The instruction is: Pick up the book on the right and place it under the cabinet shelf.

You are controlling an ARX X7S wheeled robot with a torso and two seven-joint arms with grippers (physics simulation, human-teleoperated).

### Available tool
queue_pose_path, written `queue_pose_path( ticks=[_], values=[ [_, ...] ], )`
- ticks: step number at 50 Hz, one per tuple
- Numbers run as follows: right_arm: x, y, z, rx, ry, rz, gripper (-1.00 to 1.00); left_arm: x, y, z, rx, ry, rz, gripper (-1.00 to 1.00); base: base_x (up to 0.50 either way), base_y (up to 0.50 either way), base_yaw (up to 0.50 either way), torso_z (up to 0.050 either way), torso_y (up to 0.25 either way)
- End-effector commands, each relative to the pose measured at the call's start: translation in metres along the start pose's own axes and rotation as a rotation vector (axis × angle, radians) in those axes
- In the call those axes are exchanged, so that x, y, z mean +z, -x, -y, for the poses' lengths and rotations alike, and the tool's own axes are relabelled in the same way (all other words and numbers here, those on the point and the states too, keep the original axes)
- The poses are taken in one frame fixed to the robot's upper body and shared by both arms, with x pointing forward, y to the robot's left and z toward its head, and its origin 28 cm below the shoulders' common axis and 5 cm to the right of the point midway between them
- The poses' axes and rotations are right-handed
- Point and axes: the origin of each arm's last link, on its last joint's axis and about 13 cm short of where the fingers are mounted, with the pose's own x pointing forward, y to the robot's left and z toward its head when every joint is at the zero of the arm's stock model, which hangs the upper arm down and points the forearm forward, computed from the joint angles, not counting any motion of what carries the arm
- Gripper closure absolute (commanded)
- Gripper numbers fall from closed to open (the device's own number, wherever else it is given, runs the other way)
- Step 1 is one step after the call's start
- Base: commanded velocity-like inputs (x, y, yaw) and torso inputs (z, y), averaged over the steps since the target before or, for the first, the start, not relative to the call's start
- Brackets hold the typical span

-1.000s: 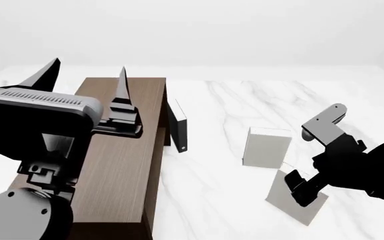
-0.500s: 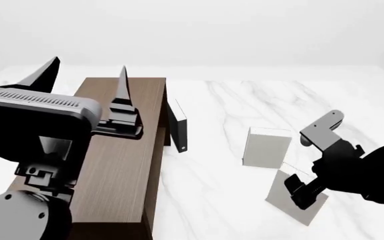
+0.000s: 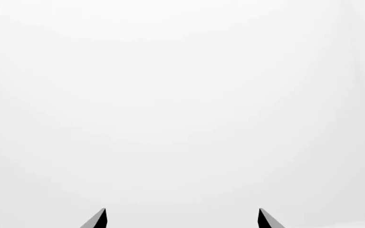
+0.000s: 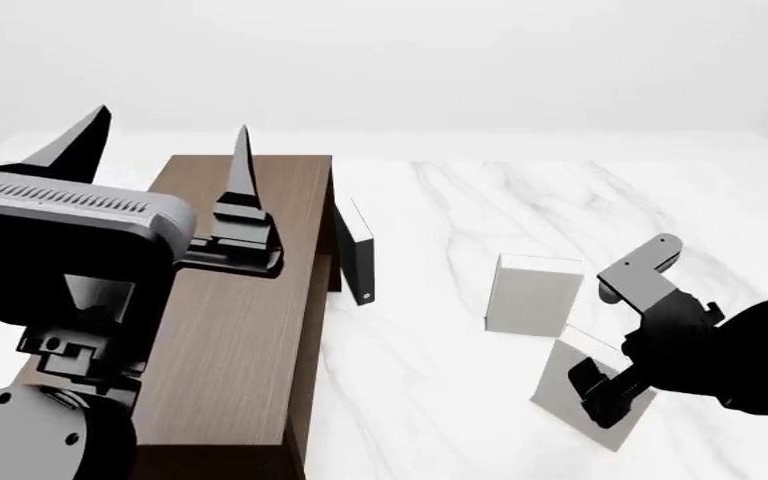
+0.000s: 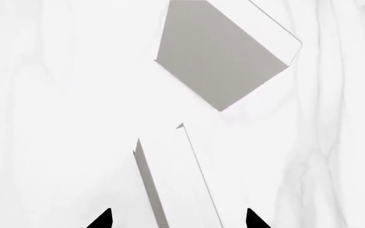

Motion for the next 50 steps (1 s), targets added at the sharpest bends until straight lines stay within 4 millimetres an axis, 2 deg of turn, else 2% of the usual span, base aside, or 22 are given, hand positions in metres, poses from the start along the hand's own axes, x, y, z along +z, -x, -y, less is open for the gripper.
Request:
queue_pose_path(
  ticks=[1,39,50],
  values=[
    [-0.003,-0.006,0.0,0.005,-0.004,-0.012,-1.0,0.001,0.003,-0.001,0.002,0.0,0.004,-1.0,0.0,0.0,0.0,0.0,0.0],
    [-0.018,-0.028,-0.002,0.012,-0.032,-0.035,-1.0,0.003,0.005,0.001,-0.011,-0.009,0.008,-1.0,0.0,0.0,0.0,0.0,0.0],
    [-0.018,-0.026,0.0,-0.007,-0.033,-0.039,-1.0,0.002,0.006,0.002,-0.011,-0.009,0.005,-1.0,0.0,0.0,0.0,0.0,0.0]
  ],
)
